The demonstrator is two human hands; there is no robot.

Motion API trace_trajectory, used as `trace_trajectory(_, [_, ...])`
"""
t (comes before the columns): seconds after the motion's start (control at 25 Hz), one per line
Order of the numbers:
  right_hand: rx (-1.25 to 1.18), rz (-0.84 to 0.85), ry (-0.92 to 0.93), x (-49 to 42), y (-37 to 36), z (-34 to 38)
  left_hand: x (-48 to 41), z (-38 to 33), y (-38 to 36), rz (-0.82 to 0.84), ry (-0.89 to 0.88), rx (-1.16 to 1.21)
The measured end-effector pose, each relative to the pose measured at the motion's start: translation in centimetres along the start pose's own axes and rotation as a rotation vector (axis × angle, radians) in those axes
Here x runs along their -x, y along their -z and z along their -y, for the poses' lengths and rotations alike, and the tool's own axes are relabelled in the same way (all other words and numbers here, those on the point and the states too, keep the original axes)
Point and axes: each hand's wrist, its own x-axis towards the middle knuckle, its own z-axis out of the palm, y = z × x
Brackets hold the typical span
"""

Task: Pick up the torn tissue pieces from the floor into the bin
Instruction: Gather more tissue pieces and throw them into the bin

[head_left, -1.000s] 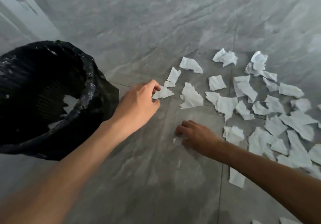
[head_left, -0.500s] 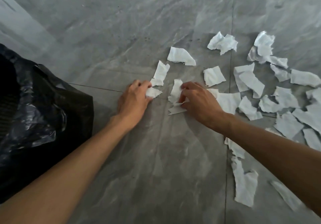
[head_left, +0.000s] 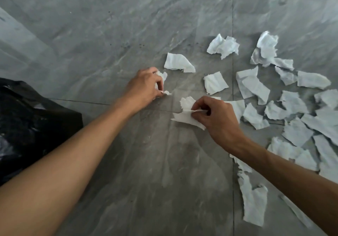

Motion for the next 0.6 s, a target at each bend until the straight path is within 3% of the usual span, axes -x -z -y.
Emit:
trace_trajectory(0.08, [-0.074,-0.018,-0.079,0.6,1.0,0.0,-0.3,0.0,-0.4,0.017,-0.003,-0.029])
trace_trajectory(0.2, [-0.205,-0.004,-0.186,1.6,1.9,-0.2,0.8,0.3,-1.5,-0.111,0.010,0.032])
trace_trajectory(0.36, [-0.184,0.012,-0.256,3.9,2.5,0.1,4.8,-0.1,-1.9,-0.104,0.131,0.212])
trace_trajectory(0.48, [-0.188,0.010,-0.274,4.5,2.9,1.3,7.9,-1.3,0.9,-0.132,0.138,0.364])
trace_trajectory(0.6, [-0.279,0.044,-0.285,4.2,2.5,4.0,11.1,-2.8,6.7,-0.269,0.137,0.415])
